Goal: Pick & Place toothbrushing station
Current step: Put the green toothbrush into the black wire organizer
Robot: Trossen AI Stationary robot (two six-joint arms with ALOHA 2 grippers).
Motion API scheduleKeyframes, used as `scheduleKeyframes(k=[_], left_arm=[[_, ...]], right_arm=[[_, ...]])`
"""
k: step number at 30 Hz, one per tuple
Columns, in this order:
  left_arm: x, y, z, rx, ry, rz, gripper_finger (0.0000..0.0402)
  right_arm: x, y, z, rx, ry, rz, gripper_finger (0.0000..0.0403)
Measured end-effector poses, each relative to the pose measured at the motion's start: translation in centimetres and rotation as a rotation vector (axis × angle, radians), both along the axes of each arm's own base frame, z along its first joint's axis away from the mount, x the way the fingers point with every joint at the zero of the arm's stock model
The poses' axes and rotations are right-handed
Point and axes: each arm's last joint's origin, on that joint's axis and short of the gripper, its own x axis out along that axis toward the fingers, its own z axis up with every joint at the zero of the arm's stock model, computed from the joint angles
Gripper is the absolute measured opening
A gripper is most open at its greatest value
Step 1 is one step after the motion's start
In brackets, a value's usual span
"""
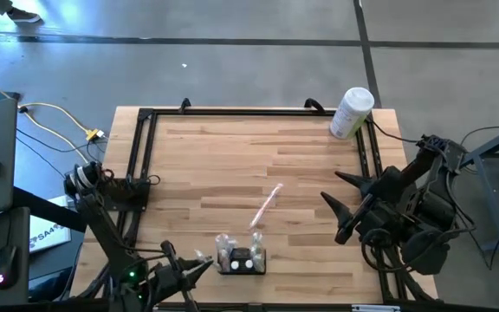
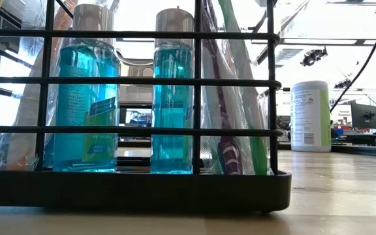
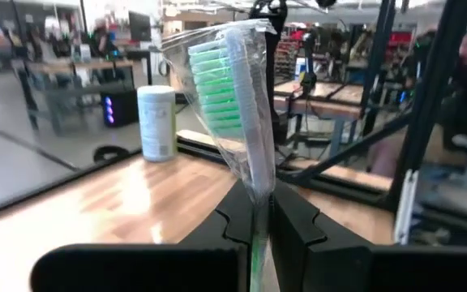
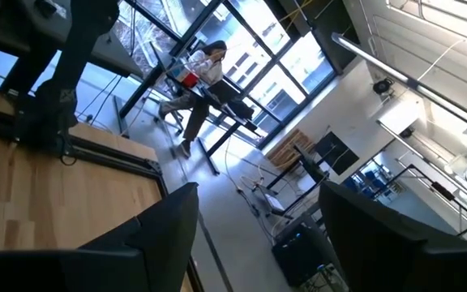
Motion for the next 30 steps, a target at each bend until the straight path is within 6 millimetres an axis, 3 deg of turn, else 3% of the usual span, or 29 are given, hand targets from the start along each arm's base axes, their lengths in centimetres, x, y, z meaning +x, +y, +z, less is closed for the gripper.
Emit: scheduleKeyframes(k=[4,20,30], left_arm=[[0.2,-0.1,-0.8,0.068,0.039,0.003,0.0014],[0.7,0.0,-4.7,0.051,0.065,-0.051,0.0014],[2.8,0.2,-7.6,0.067,0.117,-0.049,0.0014]], right_arm=[[0.0,0.0,0.0,0.017,-0.012,0.000,0.0250],[-0.1,-0.1,-0.8,0.053,0.000,0.051,0.0250],[-0.1,-0.1,-0.9,0.052,0.014,0.066,0.0250]])
